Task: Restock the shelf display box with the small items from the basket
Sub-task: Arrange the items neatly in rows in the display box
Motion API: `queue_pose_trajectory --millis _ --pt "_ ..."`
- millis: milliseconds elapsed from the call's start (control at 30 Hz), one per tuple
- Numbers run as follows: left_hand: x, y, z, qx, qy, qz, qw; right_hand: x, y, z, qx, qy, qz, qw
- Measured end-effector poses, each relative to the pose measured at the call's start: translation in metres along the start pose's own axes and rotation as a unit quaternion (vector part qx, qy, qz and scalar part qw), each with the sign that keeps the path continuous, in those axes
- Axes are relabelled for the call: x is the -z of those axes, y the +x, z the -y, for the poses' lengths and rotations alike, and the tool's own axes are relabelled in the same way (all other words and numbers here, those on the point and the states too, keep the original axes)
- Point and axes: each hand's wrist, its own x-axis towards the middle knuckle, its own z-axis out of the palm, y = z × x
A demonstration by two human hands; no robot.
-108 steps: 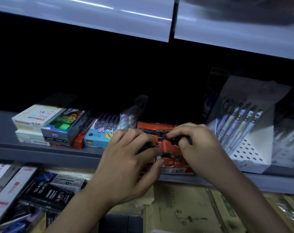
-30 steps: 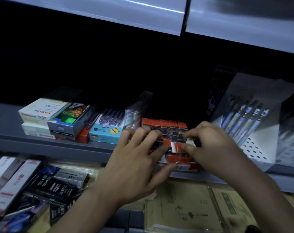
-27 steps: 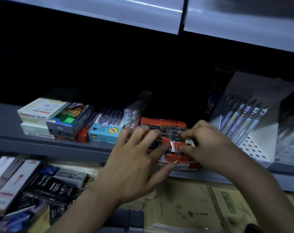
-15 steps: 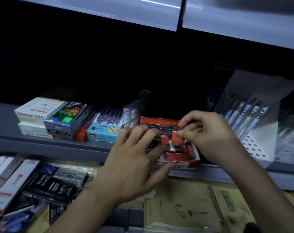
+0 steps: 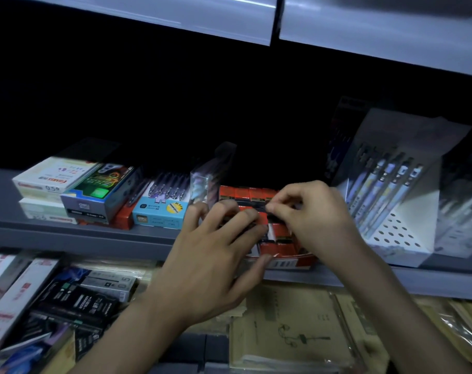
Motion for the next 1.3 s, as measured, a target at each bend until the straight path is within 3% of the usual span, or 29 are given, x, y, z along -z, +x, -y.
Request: queue_pose_trajectory --millis 167,400,600,900,1133,1300 --pt "0.000 0.001 0.002 -0.003 0.011 -0.007 1.000 0.029 -0.009 -0.011 -0.008 -0.097 0.050 0.994" --pt "-0.001 0.003 0.001 -0.012 0.007 -0.027 1.000 0.012 -0.007 0.006 0.010 -0.216 0.113 0.970" --pt "-0.003 0.003 0.003 -0.012 -0.008 -0.040 0.999 0.003 -0.005 0.019 -0.053 -0.270 0.084 0.958" --pt "-0.002 0.002 0.005 -0.014 -0.010 -0.042 0.999 0.006 -0.012 0.027 -0.115 -0.205 0.062 0.970" --pt "0.001 0.000 0.009 -0.004 -0.048 -0.126 0.991 0.018 -0.024 0.032 -0.079 -0.044 -0.018 0.996" --pt "0.003 -0.005 0.015 0.022 -0.046 -0.149 0.988 0.001 -0.019 0.027 -0.066 -0.038 -0.019 0.997"
